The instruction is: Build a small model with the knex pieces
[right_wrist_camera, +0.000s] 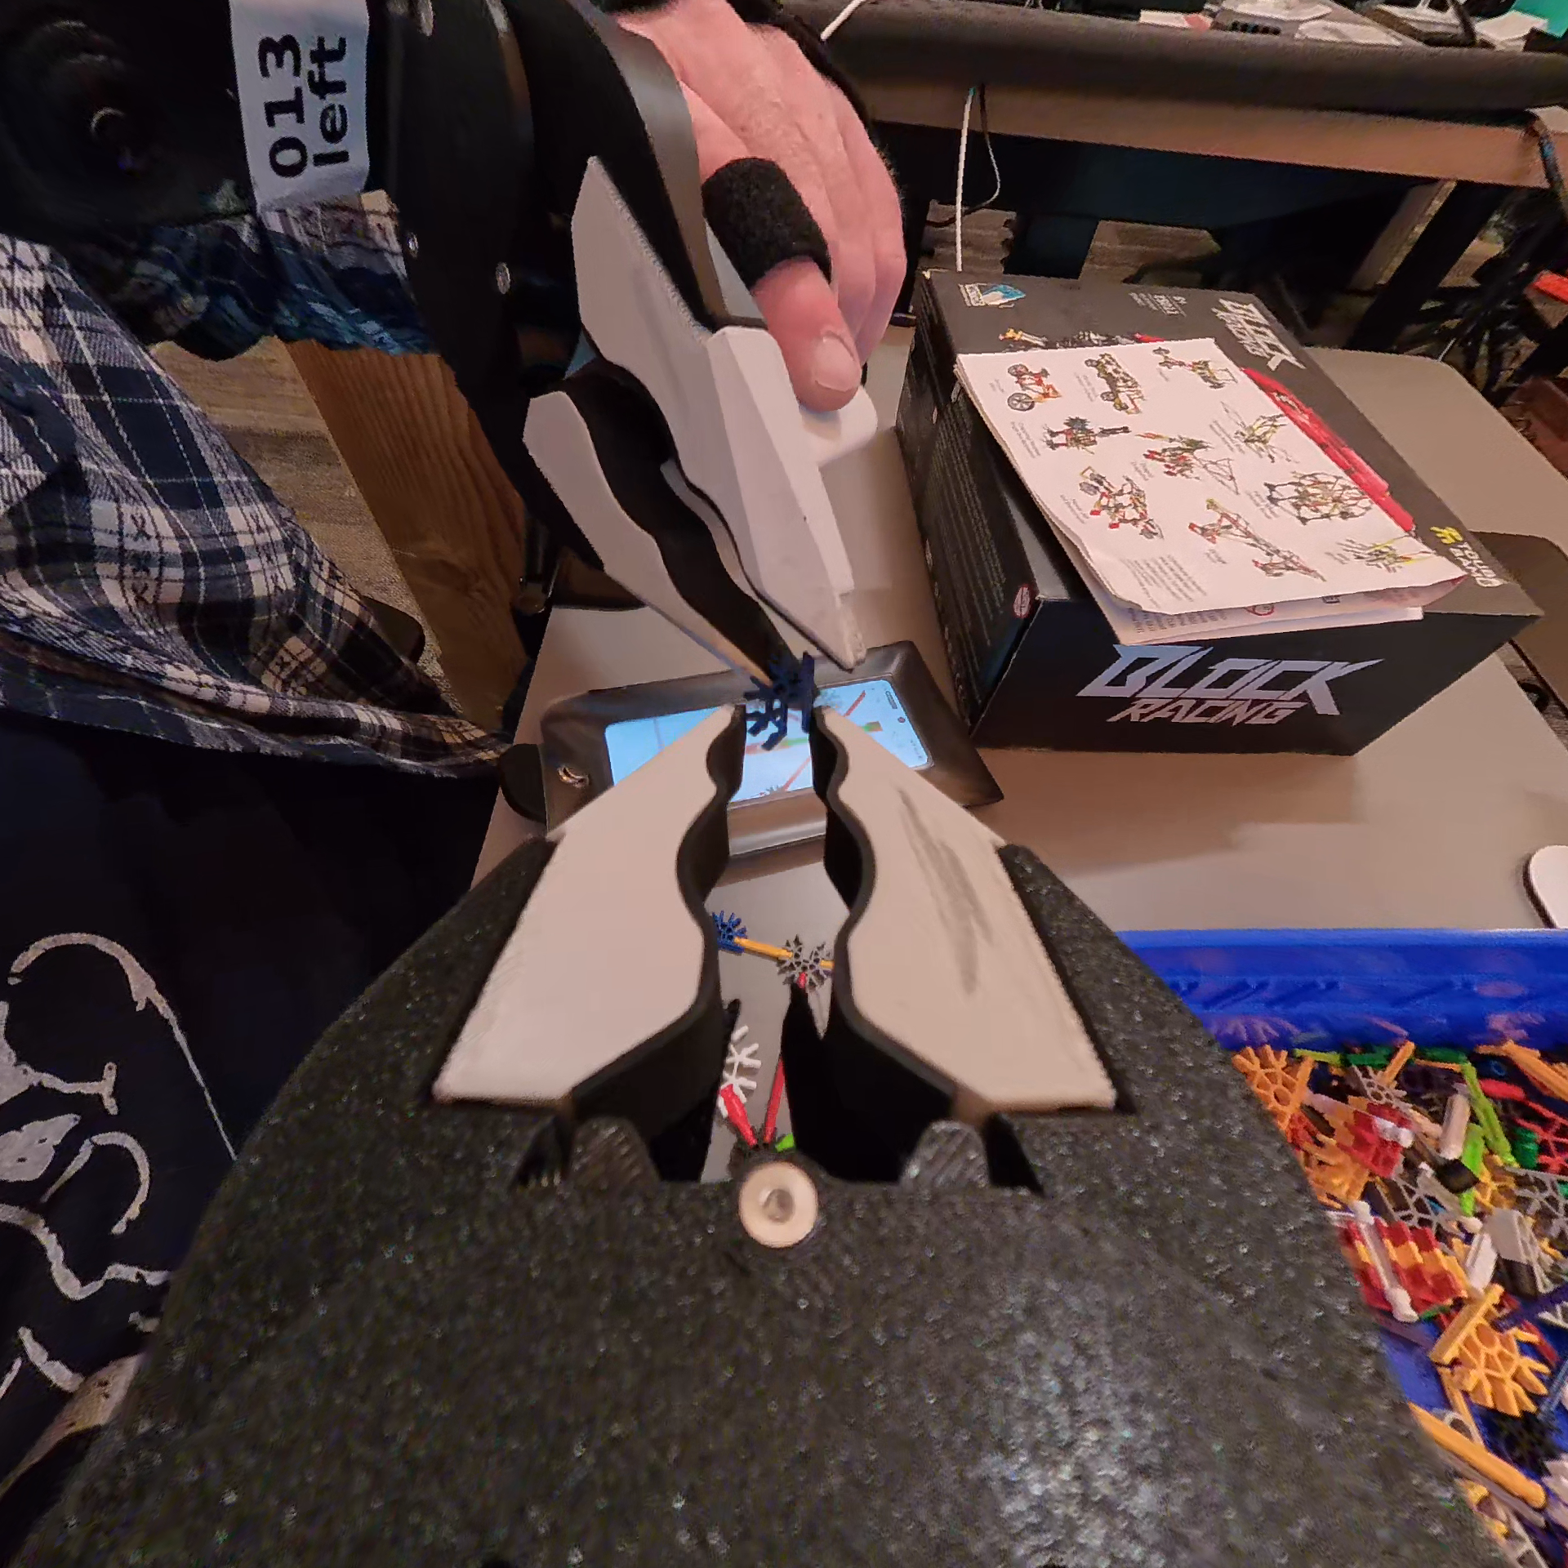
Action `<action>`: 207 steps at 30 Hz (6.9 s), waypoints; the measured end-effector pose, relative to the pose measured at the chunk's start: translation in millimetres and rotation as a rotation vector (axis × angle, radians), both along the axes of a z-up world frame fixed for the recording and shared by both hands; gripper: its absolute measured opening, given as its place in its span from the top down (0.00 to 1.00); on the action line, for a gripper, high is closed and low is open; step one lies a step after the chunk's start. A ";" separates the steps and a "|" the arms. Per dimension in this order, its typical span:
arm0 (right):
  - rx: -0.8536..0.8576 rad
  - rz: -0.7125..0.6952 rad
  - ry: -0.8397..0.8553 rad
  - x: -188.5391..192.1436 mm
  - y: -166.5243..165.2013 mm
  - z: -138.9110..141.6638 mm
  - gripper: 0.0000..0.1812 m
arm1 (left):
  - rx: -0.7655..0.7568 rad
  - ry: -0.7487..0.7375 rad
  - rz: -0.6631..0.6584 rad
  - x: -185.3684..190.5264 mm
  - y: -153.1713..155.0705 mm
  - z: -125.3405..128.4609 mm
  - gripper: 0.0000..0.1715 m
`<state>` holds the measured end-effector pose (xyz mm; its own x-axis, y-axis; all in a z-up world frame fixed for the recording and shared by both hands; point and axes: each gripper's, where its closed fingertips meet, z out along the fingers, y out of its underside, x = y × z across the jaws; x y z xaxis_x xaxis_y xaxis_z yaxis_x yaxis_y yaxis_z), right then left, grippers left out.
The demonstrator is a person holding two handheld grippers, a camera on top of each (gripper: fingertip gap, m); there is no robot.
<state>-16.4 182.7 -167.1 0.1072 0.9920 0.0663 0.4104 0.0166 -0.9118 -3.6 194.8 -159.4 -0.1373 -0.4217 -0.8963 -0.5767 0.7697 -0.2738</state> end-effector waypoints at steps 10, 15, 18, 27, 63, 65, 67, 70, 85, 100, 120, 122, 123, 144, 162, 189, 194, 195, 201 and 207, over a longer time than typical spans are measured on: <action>0.022 -0.009 -0.060 6.0 -11.2 -10.4 0.92 | -0.004 0.031 -0.001 0.7 -13.8 -13.7 0.93; 0.010 -0.035 -0.129 26.2 -29.5 -32.5 0.92 | -0.042 0.037 -0.005 2.8 -27.8 -21.1 0.91; 0.026 -0.043 -0.227 43.8 -42.8 -58.4 0.92 | -0.060 0.052 -0.004 3.2 -33.5 -29.6 0.91; 0.043 0.027 -0.461 72.6 -78.7 -126.5 0.92 | -0.115 0.071 0.065 -14.5 -27.4 -45.2 0.90; 0.026 0.085 -0.515 88.8 -88.1 -137.3 0.85 | -0.361 0.070 0.040 13.1 -54.5 -63.2 0.88; 0.022 0.062 -0.501 98.3 -83.4 -130.8 0.85 | -0.407 0.080 0.021 23.0 -67.1 -68.3 0.88; 0.026 0.041 -0.524 111.4 -78.3 -130.3 0.86 | -0.443 0.100 0.021 31.6 -76.6 -75.5 0.89; 0.030 0.042 -0.538 122.7 -78.0 -130.3 0.88 | -0.512 0.142 0.024 44.3 -93.0 -90.2 0.89; 0.020 0.091 -0.546 121.7 -76.4 -152.3 0.96 | -0.709 0.249 0.168 68.0 -125.4 -144.2 0.85; -0.003 0.081 -0.508 123.5 -76.8 -150.2 0.91 | -0.701 0.249 0.247 65.2 -110.5 -153.8 0.85; 0.000 0.067 -0.477 126.0 -74.7 -144.2 0.93 | -0.719 0.239 0.267 72.1 -112.3 -154.3 0.85; 0.000 0.069 -0.479 126.1 -75.3 -145.1 0.92 | -0.734 0.225 0.271 74.9 -118.7 -155.0 0.85; -0.002 0.072 -0.477 125.5 -76.1 -145.2 0.92 | -0.735 0.215 0.274 76.4 -120.8 -155.0 0.84; -0.023 0.028 -0.425 122.5 -75.3 -134.5 0.90 | -0.817 -0.040 0.306 81.2 -126.3 -142.5 0.81; -0.052 0.017 -0.302 94.5 -57.6 -112.1 0.90 | -0.768 -0.354 0.383 -25.5 -77.2 -75.6 0.86; -0.145 0.003 -0.284 83.2 -40.8 -118.4 0.91 | -0.799 -0.156 0.227 -27.3 -92.0 -129.3 0.49; -0.146 -0.005 -0.285 83.9 -38.7 -117.9 0.91 | -0.781 -0.153 0.220 -27.4 -91.1 -130.1 0.50; -0.145 -0.008 -0.287 84.3 -38.2 -117.9 0.91 | -0.781 -0.156 0.219 -27.5 -91.0 -130.0 0.50; -0.132 -0.025 -0.293 92.1 -39.6 -111.5 0.91 | -0.775 -0.157 0.220 -27.4 -90.7 -130.3 0.50; -0.138 -0.005 -0.308 100.5 -51.4 -110.5 0.91 | -0.766 -0.142 0.227 -26.9 -91.9 -132.1 0.50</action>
